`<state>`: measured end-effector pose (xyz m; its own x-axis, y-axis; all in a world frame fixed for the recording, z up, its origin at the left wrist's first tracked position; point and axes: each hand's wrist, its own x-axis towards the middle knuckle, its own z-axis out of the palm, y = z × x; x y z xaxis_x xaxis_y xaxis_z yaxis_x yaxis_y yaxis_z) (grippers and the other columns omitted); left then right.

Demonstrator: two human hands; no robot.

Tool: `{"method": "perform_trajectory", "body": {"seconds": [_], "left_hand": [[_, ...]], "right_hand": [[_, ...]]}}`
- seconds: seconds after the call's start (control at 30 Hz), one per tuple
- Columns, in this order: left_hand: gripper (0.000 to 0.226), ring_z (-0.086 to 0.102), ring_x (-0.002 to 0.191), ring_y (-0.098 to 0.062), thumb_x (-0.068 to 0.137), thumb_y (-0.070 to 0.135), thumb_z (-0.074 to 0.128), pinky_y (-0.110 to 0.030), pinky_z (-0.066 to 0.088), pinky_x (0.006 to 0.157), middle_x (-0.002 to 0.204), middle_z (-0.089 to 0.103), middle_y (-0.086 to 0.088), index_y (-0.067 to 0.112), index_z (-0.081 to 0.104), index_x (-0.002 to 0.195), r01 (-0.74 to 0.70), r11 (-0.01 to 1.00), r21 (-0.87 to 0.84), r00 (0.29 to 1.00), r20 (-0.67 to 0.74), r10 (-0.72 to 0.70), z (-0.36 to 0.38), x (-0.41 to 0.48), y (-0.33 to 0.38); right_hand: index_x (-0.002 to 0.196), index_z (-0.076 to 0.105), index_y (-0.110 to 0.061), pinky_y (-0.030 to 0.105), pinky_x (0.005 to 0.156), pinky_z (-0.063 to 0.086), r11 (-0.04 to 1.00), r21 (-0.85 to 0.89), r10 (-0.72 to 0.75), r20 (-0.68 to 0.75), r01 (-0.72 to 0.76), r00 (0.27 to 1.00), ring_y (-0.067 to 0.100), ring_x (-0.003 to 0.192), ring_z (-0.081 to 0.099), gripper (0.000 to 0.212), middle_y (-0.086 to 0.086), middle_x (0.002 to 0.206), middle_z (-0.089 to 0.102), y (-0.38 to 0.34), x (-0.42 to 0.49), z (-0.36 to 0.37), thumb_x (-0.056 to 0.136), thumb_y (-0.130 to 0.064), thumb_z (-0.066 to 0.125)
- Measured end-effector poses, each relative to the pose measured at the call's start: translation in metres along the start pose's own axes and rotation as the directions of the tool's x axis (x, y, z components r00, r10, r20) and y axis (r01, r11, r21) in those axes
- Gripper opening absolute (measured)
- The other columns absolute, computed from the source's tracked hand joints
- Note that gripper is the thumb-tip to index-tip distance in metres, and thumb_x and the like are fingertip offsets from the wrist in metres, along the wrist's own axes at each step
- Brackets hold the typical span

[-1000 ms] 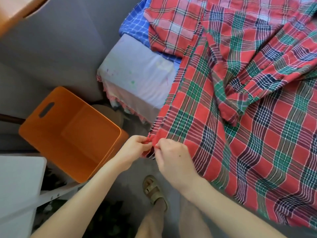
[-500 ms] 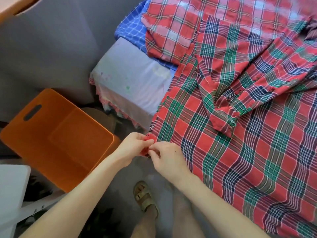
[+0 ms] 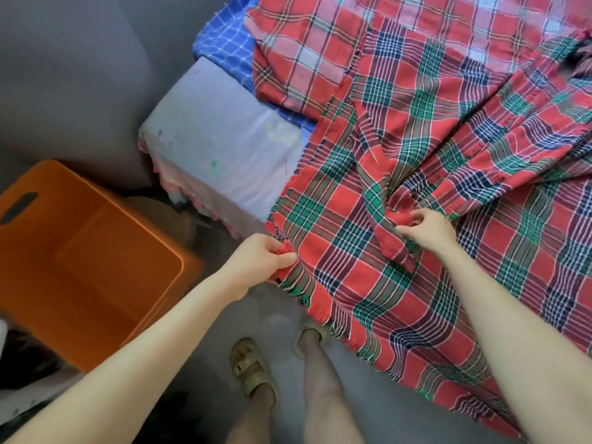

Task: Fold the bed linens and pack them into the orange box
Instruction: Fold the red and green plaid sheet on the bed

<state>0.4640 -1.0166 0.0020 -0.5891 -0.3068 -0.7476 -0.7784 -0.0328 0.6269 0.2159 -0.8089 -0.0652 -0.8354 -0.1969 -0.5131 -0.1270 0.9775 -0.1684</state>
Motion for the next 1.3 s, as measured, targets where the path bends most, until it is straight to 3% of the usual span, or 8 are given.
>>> {"method": "perform_trajectory", "body": {"seconds": [0.13,0.27,0.33,0.43,0.6,0.93,1.1,1.3], "left_hand": [[0.017,0.070,0.081,-0.014,0.089,0.030,0.063,-0.028,0.056,0.076,0.084,0.073,0.001,0.017,0.072,0.087,0.030,1.000,0.006,0.999,-0.023,-0.030,0.009,-0.001,-0.011],[0.012,0.068,0.079,-0.009,0.089,0.031,0.063,-0.026,0.055,0.075,0.085,0.072,0.004,0.024,0.069,0.082,0.044,0.999,0.001,0.998,-0.055,-0.044,0.012,-0.009,-0.020],[0.012,0.067,0.076,-0.004,0.088,0.031,0.063,-0.019,0.054,0.068,0.081,0.070,0.008,0.029,0.066,0.077,0.030,0.999,0.012,0.996,-0.085,-0.029,0.010,-0.016,-0.020],[0.010,0.065,0.069,0.004,0.087,0.031,0.065,-0.008,0.047,0.057,0.076,0.068,0.015,0.031,0.065,0.077,0.005,1.000,0.022,0.994,-0.106,-0.003,0.008,-0.031,-0.021],[0.012,0.069,0.073,-0.004,0.089,0.025,0.063,-0.016,0.054,0.067,0.078,0.071,0.012,0.027,0.068,0.078,-0.002,0.999,-0.041,0.996,-0.093,-0.002,0.003,-0.055,-0.029],[0.019,0.068,0.068,-0.014,0.094,0.006,0.052,-0.019,0.053,0.055,0.074,0.071,-0.006,-0.004,0.068,0.089,0.119,0.929,-0.350,0.991,0.092,-0.092,-0.010,-0.081,-0.033],[0.029,0.067,0.078,-0.021,0.099,0.010,0.045,-0.023,0.056,0.059,0.098,0.067,-0.022,-0.012,0.062,0.103,0.144,0.914,-0.380,0.985,0.145,-0.095,-0.008,-0.087,-0.017],[0.032,0.057,0.081,-0.027,0.091,0.019,0.060,-0.026,0.052,0.062,0.090,0.057,-0.023,-0.012,0.061,0.097,0.083,0.938,-0.336,0.992,0.118,-0.045,0.005,-0.098,0.013]], "right_hand": [[0.109,0.066,-0.011,0.030,0.068,0.046,0.999,-0.026,-0.022,-0.024,0.022,0.999,0.027,0.083,0.063,0.034,0.004,0.080,0.065,-0.001,-0.009,0.002,0.084,-0.033,0.069],[0.102,0.068,-0.007,0.039,0.078,0.047,0.946,-0.194,-0.296,-0.188,0.260,0.937,0.031,0.091,0.060,0.028,0.010,0.092,0.067,-0.011,-0.049,-0.004,0.086,-0.030,0.066],[0.098,0.061,-0.004,0.030,0.058,0.041,0.915,-0.046,-0.402,-0.160,0.400,0.902,0.019,0.067,0.056,0.016,0.002,0.076,0.060,-0.025,-0.082,-0.010,0.091,-0.019,0.060],[0.084,0.054,-0.004,0.015,0.046,0.027,0.780,-0.009,-0.604,-0.274,0.626,0.749,0.008,0.046,0.041,0.008,-0.006,0.058,0.048,-0.056,-0.139,-0.016,0.088,-0.004,0.061],[0.073,0.055,-0.008,0.027,0.051,0.038,0.618,0.047,-0.736,-0.317,0.785,0.598,0.017,0.050,0.053,0.010,0.001,0.058,0.055,-0.098,-0.210,0.002,0.077,-0.005,0.064],[0.073,0.062,-0.012,0.022,0.060,0.042,0.656,0.111,-0.703,-0.269,0.746,0.658,0.019,0.061,0.062,0.005,0.000,0.066,0.063,-0.117,-0.258,0.060,0.069,-0.009,0.062],[0.076,0.066,-0.011,0.022,0.058,0.049,0.650,0.015,-0.730,-0.268,0.760,0.629,0.018,0.063,0.062,0.010,0.000,0.069,0.064,-0.112,-0.270,0.050,0.071,-0.009,0.058],[0.079,0.068,-0.011,0.023,0.069,0.047,0.636,-0.029,-0.745,-0.282,0.771,0.604,0.018,0.072,0.060,0.033,0.001,0.076,0.066,-0.111,-0.286,0.022,0.074,-0.015,0.036]]}}
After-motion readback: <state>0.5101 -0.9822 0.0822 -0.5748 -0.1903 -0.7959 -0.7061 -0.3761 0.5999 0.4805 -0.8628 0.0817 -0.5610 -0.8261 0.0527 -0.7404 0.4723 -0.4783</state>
